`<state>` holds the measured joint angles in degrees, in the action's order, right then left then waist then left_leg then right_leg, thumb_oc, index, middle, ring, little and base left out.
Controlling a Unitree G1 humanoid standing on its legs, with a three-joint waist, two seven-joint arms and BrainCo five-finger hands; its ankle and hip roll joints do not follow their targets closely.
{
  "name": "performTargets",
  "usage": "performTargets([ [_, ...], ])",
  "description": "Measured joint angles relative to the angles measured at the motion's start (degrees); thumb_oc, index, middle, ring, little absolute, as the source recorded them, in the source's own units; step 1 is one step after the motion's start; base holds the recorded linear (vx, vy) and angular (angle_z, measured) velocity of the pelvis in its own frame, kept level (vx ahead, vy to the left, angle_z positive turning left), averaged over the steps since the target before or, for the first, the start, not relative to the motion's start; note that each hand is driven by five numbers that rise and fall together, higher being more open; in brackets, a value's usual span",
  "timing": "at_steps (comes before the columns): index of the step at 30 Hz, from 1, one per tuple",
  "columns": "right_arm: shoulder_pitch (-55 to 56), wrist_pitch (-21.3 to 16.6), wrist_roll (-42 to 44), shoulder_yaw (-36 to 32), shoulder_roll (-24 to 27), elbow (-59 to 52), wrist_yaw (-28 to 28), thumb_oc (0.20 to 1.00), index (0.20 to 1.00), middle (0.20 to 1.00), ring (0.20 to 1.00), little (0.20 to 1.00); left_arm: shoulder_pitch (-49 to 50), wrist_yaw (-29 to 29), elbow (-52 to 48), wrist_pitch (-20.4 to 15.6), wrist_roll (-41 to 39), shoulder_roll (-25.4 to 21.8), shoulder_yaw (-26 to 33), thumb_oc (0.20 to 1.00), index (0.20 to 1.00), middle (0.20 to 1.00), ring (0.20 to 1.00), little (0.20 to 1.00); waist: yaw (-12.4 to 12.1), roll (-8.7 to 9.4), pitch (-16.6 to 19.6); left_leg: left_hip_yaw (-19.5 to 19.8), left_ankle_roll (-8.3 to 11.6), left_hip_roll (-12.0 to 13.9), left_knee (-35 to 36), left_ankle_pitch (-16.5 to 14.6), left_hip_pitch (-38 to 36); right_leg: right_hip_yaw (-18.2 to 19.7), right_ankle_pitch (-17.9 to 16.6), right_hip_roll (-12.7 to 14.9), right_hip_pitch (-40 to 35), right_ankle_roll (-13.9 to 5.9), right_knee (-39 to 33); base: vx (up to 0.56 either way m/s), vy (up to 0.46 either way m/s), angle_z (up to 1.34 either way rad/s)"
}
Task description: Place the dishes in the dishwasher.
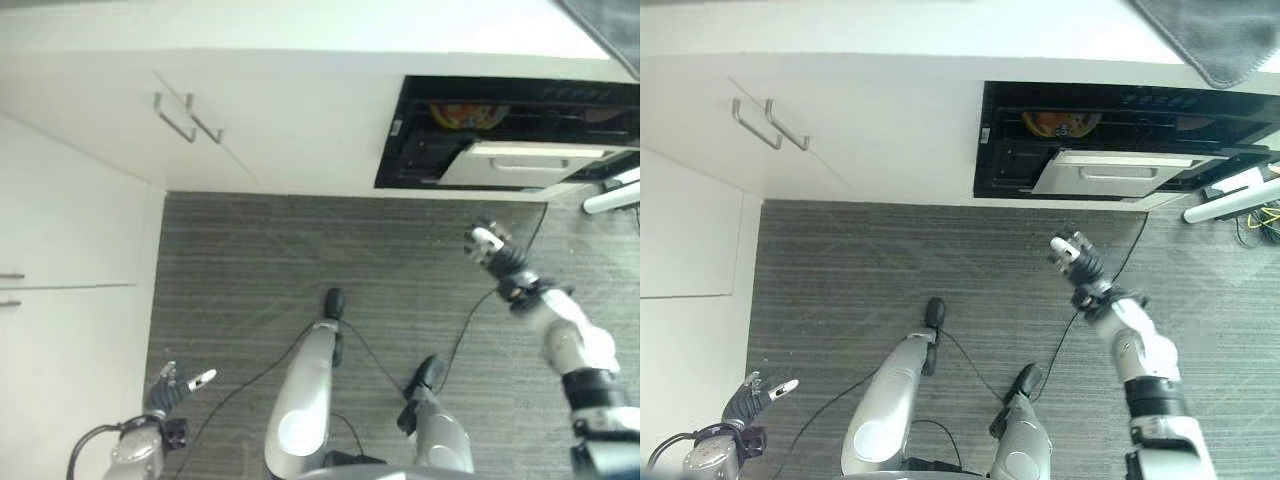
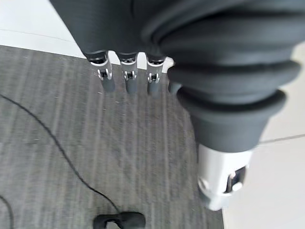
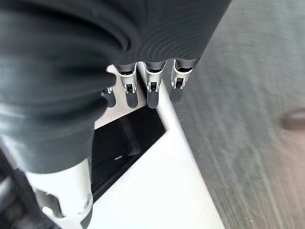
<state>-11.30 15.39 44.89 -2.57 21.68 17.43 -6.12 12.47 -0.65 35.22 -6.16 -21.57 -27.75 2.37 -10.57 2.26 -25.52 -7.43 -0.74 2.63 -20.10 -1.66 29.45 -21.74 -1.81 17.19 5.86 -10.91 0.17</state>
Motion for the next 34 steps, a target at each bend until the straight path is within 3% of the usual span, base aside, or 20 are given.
performTargets([
  [3, 9.72, -3.80, -6.57, 4.46, -5.37, 4.14, 1.53, 1.000, 1.000, 1.000, 1.000, 1.000, -0.95, 0.49, -1.00, 1.41, -0.05, 1.82, 0.00, 1.000, 1.000, 1.000, 1.000, 1.000, 1.67, 2.39, 3.47, -0.07, -0.53, -0.37, 0.68, -0.96, -3.42, 4.46, 0.08, -0.05, -2.01, 0.03, 1.15, 0.04, -0.172, 0.05],
  [4, 14.45, -4.81, -15.65, 9.26, -5.83, 11.19, 2.89, 1.000, 1.000, 1.000, 1.000, 1.000, -2.26, 0.48, -1.14, 2.23, -0.07, 2.21, -1.40, 1.000, 1.000, 1.000, 1.000, 1.000, 4.50, 3.02, 7.24, 3.93, 0.45, 0.31, 5.49, 1.71, -7.11, 16.51, 5.64, -5.62, -0.54, 1.76, 7.95, 0.00, -0.367, 0.74],
  [5, 16.98, -6.95, -17.96, 11.27, -5.31, 16.77, 3.58, 1.000, 1.000, 1.000, 1.000, 1.000, -3.79, -0.18, -1.37, 2.75, -0.09, 1.02, -3.66, 1.000, 1.000, 1.000, 1.000, 1.000, 6.33, 2.39, 8.32, 7.95, 1.54, 0.27, 8.36, 4.36, -8.85, 23.58, 9.13, -11.71, -0.37, 3.91, 11.08, -0.05, -0.332, 1.56],
  [6, 17.32, -8.07, -18.00, 12.42, -5.13, 24.10, 2.87, 1.000, 1.000, 1.000, 1.000, 1.000, -7.14, -1.68, -0.17, 4.61, -0.35, -0.60, -4.92, 1.000, 1.000, 1.000, 1.000, 1.000, 7.90, 2.40, 8.60, 11.58, 2.79, 0.05, 12.25, 7.03, -11.21, 25.18, 11.36, -16.07, -1.39, 6.81, 13.19, -0.07, -0.114, 1.61],
  [7, 16.84, -8.58, -19.13, 12.88, -5.65, 32.41, 2.10, 1.000, 1.000, 1.000, 1.000, 1.000, -8.58, -2.09, 1.74, 4.60, -1.68, -0.76, -4.10, 1.000, 1.000, 1.000, 1.000, 1.000, 7.69, 3.87, 9.63, 11.82, 2.78, -0.64, 15.14, 7.83, -13.36, 23.19, 12.38, -17.18, -1.31, 7.95, 14.16, -0.08, -0.135, 1.22],
  [8, 14.74, -9.06, -20.82, 12.69, -5.47, 40.51, 1.51, 1.000, 1.000, 1.000, 1.000, 1.000, -9.50, -2.11, 6.53, 4.02, -2.59, 0.66, -2.24, 1.000, 1.000, 1.000, 1.000, 1.000, 7.29, 3.58, 10.34, 10.34, 2.79, -0.12, 15.84, 8.46, -14.90, 21.30, 14.00, -16.92, -1.50, 9.41, 14.95, -0.09, -0.130, 0.35],
  [10, 14.08, -11.66, -25.61, 12.66, -3.66, 46.44, 0.29, 1.000, 1.000, 1.000, 1.000, 1.000, -8.03, -3.07, 18.76, 3.17, -2.04, 7.51, 0.04, 1.000, 1.000, 1.000, 1.000, 1.000, 7.01, -1.84, 14.18, 9.32, 3.13, 2.23, 18.10, 8.63, -15.80, 20.61, 12.97, -19.22, -1.72, 10.70, 14.82, -0.19, -0.145, 0.01],
  [12, 14.55, -13.46, -28.36, 12.55, -3.75, 50.20, -0.70, 1.000, 1.000, 1.000, 1.000, 1.000, -7.32, -4.06, 22.95, 3.17, -2.04, 11.77, -0.95, 1.000, 1.000, 1.000, 1.000, 1.000, 7.62, -5.61, 15.78, 4.88, 2.71, 4.33, 20.47, 7.34, -16.21, 17.65, 11.47, -20.11, -3.07, 12.23, 13.67, -0.26, -0.019, 0.86],
  [14, 14.62, -13.32, -30.90, 12.15, -4.29, 50.32, -0.91, 1.000, 1.000, 1.000, 1.000, 1.000, -9.47, -5.30, 23.50, 3.14, -2.03, 12.07, -2.96, 1.000, 1.000, 1.000, 1.000, 1.000, 8.47, -2.16, 16.12, -5.00, 2.87, 5.33, 10.15, 4.48, -15.58, 11.44, 9.07, -15.37, -4.16, 14.22, 9.71, -0.28, 0.075, 1.50],
  [16, 14.24, -13.31, -31.46, 10.63, -3.71, 49.62, -0.99, 1.000, 1.000, 1.000, 1.000, 1.000, -11.07, -5.27, 23.15, 3.73, -1.98, 12.31, -3.12, 1.000, 1.000, 1.000, 1.000, 1.000, 9.40, -0.08, 17.27, -4.41, 4.38, 4.84, -0.53, 1.02, -18.39, 9.03, 6.04, -13.70, -5.02, 14.24, 7.07, -0.20, 0.167, 0.81],
  [17, 14.08, -13.19, -31.43, 10.32, -2.96, 49.54, -1.41, 1.000, 1.000, 1.000, 1.000, 1.000, -11.59, -5.27, 23.14, 4.08, -1.98, 12.42, -3.06, 1.000, 1.000, 1.000, 1.000, 1.000, 9.62, 0.22, 17.53, -2.09, 6.72, 3.95, -3.41, -2.13, -22.22, 8.66, 5.10, -13.66, -5.35, 14.02, 6.34, -0.10, 0.231, 0.50],
  [18, 14.27, -13.09, -31.45, 9.28, -2.38, 49.75, -1.76, 1.000, 1.000, 1.000, 1.000, 1.000, -12.34, -5.22, 23.41, 4.88, -1.97, 12.45, -2.94, 1.000, 1.000, 1.000, 1.000, 1.000, 10.72, -0.02, 17.81, -1.34, 8.50, 3.69, -3.65, -4.40, -26.06, 7.48, 4.33, -14.11, -5.78, 14.04, 5.34, -0.05, 0.237, 0.58],
  [19, 14.25, -12.93, -31.47, 7.37, -1.83, 51.20, -1.98, 1.000, 1.000, 1.000, 1.000, 1.000, -12.72, -5.37, 23.78, 5.14, -1.98, 12.45, -2.95, 1.000, 1.000, 1.000, 1.000, 1.000, 12.11, -0.91, 18.62, -1.60, 9.27, 3.48, 2.80, -6.01, -30.55, 5.99, 3.28, -14.87, -5.40, 13.78, 4.09, -0.04, 0.195, 0.76],
  [21, 14.05, -11.12, -31.50, 3.47, -1.29, 54.17, -2.10, 1.000, 1.000, 1.000, 1.000, 1.000, -14.93, -5.75, 26.80, 5.01, -1.98, 12.45, -2.84, 1.000, 1.000, 1.000, 1.000, 1.000, 13.23, -2.61, 19.43, -2.59, 7.93, 2.86, 21.62, -5.55, -38.86, 5.27, 0.08, -17.38, -4.82, 12.68, -0.31, -0.06, 0.203, 0.36],
  [22, 13.85, -10.71, -31.48, 1.90, -1.99, 54.89, -2.43, 1.000, 1.000, 1.000, 1.000, 1.000, -15.87, -5.69, 29.68, 5.05, -1.98, 11.99, -2.34, 1.000, 1.000, 1.000, 1.000, 1.000, 13.21, -2.46, 19.51, -2.58, 4.50, 1.90, 25.65, -3.46, -39.99, 5.82, -1.98, -17.70, -4.10, 12.10, -1.76, -0.05, 0.185, -0.21],
  [25, 14.70, -10.42, -30.99, 1.62, -3.74, 56.36, -3.38, 1.000, 1.000, 1.000, 1.000, 1.000, -14.32, -5.10, 34.53, 5.61, -1.96, 11.88, -2.17, 1.000, 1.000, 1.000, 1.000, 1.000, 13.22, -0.94, 19.76, -4.14, 1.27, 0.51, 25.67, -1.30, -39.00, 6.51, -2.48, -16.07, -3.17, 9.94, -2.11, 0.00, 0.129, -0.26],
  [27, 15.31, -8.47, -30.28, 1.44, -4.78, 56.29, -3.70, 1.000, 1.000, 1.000, 1.000, 1.000, -11.95, -5.05, 33.63, 5.51, -1.96, 12.49, -1.81, 1.000, 1.000, 1.000, 1.000, 1.000, 13.20, -2.26, 20.29, -5.97, -0.59, 1.92, 25.65, -0.01, -37.80, 6.86, 0.02, -14.58, 0.16, 8.87, 9.14, -0.01, 0.102, 0.06],
  [29, 15.49, -8.64, -30.31, 1.59, -5.45, 55.22, -4.17, 1.000, 1.000, 1.000, 1.000, 1.000, -9.58, -5.01, 33.33, 5.67, -1.84, 12.33, -1.88, 1.000, 1.000, 1.000, 1.000, 1.000, 13.10, -2.48, 20.69, -5.99, -0.53, 1.59, 25.64, -0.01, -37.37, 7.37, 3.22, -12.14, 0.09, 6.73, 13.86, -0.01, 0.090, -0.08],
  [30, 15.52, -8.82, -30.32, 2.16, -6.47, 54.94, -4.11, 1.000, 1.000, 1.000, 1.000, 1.000, -7.82, -5.04, 33.54, 5.93, -0.55, 11.69, -2.41, 1.000, 1.000, 1.000, 1.000, 1.000, 12.94, -1.29, 21.63, -5.94, -0.33, -0.38, 25.63, 0.38, -37.46, 8.91, 3.86, -9.61, -4.45, 5.74, 8.39, 0.01, 0.076, -0.05],
  [34, 15.32, -8.12, -30.30, 2.17, -6.63, 53.67, -3.86, 1.000, 1.000, 1.000, 1.000, 1.000, -8.29, -5.11, 34.02, 6.29, 0.32, 12.15, -2.44, 1.000, 1.000, 1.000, 1.000, 1.000, 12.93, -2.55, 22.77, -5.62, 0.48, -0.36, 25.52, 2.23, -38.58, 8.90, -1.27, -11.05, -10.02, 6.83, -1.84, 0.02, 0.044, -0.04],
])
